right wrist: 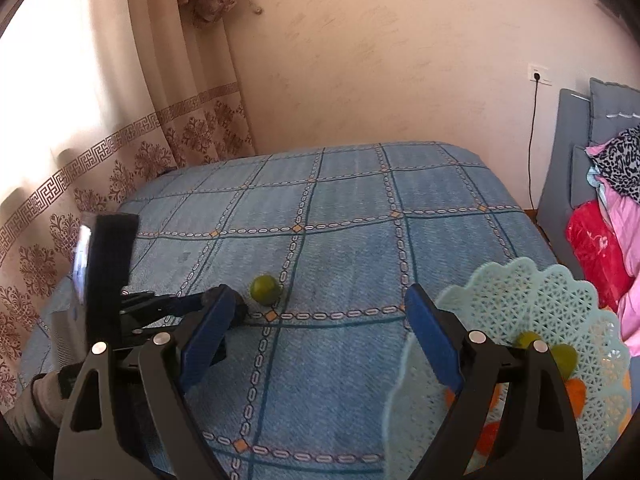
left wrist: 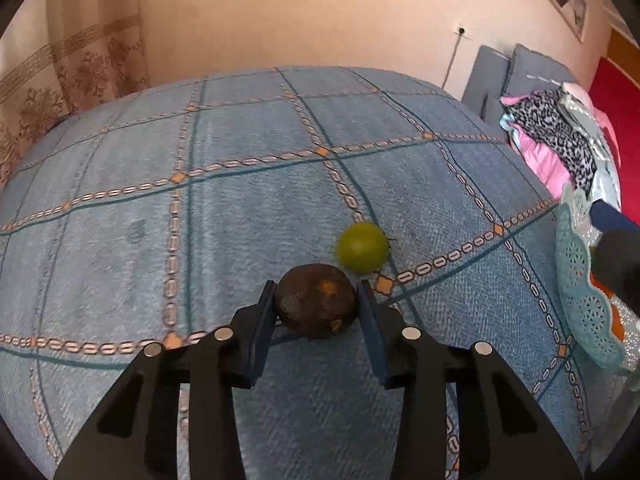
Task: Organize fruits
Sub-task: 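Move both open tools toward the avocado and lime on the bed, then grasp the dark avocado with the left tool while the right tool grasps the green lime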
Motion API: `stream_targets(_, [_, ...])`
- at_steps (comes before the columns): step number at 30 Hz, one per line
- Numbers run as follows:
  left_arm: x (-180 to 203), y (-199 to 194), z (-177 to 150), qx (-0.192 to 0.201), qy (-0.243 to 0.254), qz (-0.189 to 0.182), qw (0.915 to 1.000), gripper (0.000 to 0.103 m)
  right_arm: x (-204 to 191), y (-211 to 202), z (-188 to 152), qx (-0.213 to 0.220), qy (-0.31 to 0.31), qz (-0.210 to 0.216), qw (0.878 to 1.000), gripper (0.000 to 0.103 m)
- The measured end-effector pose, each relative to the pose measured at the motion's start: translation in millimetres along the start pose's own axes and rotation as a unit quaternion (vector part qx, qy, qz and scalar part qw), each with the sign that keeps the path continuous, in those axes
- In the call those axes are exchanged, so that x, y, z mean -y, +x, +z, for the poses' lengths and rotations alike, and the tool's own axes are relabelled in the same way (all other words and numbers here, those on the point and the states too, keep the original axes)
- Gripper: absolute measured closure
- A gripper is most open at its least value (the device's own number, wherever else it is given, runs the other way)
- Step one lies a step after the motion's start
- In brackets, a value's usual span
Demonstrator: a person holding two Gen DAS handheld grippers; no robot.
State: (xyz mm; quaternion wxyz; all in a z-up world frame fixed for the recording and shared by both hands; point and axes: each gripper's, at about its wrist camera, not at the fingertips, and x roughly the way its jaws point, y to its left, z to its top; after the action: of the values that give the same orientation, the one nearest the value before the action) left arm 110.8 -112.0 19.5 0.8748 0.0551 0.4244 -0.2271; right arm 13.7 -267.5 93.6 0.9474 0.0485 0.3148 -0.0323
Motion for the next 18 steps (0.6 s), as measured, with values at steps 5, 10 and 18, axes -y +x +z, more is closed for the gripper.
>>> stream_targets(5, [-12,-15,3,0.014,-0.009,0.054,0.9984,0.063,-17,14,5,-0.009,-0.017,0.006,1.0,0.015])
stream_targets(10, [-35,-29,1,0.026,-0.029,0.08,0.996,0.062,-34,31,8,-0.019,-0.035,0.007,0.999,0.023])
stream_targets(18, [-65,-41,-11,0.034,-0.069,0.105,0.9915,0.062,-49,68,6,-0.055,-0.045,0.0,0.997,0.038])
